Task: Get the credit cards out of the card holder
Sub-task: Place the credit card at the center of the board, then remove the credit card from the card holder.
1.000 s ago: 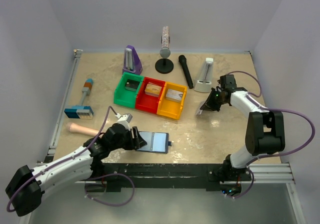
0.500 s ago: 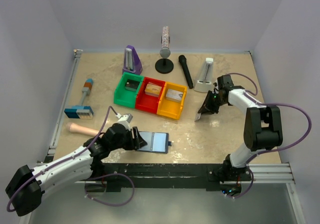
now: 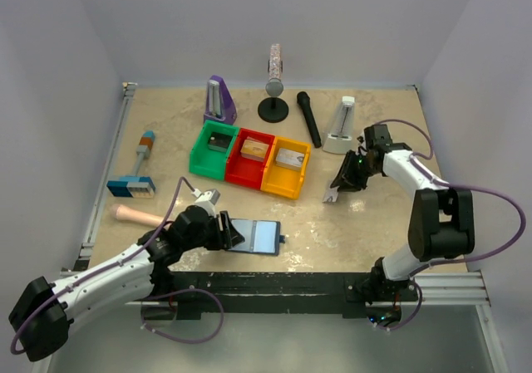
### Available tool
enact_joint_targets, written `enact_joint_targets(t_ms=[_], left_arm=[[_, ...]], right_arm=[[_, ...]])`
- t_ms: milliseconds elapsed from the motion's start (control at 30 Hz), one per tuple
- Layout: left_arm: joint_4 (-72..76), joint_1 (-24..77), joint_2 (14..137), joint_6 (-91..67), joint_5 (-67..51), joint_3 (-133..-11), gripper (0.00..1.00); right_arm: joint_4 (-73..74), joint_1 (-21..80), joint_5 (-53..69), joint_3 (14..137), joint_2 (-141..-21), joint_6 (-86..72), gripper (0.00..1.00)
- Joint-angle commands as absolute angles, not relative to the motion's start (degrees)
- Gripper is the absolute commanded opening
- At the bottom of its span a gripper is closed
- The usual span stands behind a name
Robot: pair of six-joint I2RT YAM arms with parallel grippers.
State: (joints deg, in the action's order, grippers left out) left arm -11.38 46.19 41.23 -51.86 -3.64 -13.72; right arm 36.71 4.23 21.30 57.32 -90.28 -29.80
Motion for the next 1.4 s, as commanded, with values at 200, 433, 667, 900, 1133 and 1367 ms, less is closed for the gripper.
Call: enact_joint_targets(t_ms=[200,433,667,900,1133,1367], left_arm=[[-11.5,46.1,39.3,-52.1,-3.0,-14.4,0.59],[-13.6,46.1,37.8,-50.9,-0.4,-14.9,0.60],[-17.5,46.1,35.8,-52.1,3.5,-14.9,0.80],[-12.7,46.1,37.7,-52.4,0.3,-13.2,0.78],[-12.2,46.1,41.0,-52.6,0.3,-14.7,0.73],[-12.9,46.1,39.1,-53.0,0.3,-14.1,0.72]], right_arm=[[40.1,5.1,16.1,56.3,-80.3,-27.0,0.34],[42.5,24.8,0.2,57.4,-70.7,-22.3,0.32],[35.0,39.7,-9.0,49.6,-60.7,-27.8,0.41],[32.6,54.3,-14.2,46.5,-62.3,-35.1,0.63],[30.1,59.1,-10.3,48.6,-72.1,-40.3,0.62],[29.3,60.5,-5.9,52.4,-80.1,-39.5,0.61]])
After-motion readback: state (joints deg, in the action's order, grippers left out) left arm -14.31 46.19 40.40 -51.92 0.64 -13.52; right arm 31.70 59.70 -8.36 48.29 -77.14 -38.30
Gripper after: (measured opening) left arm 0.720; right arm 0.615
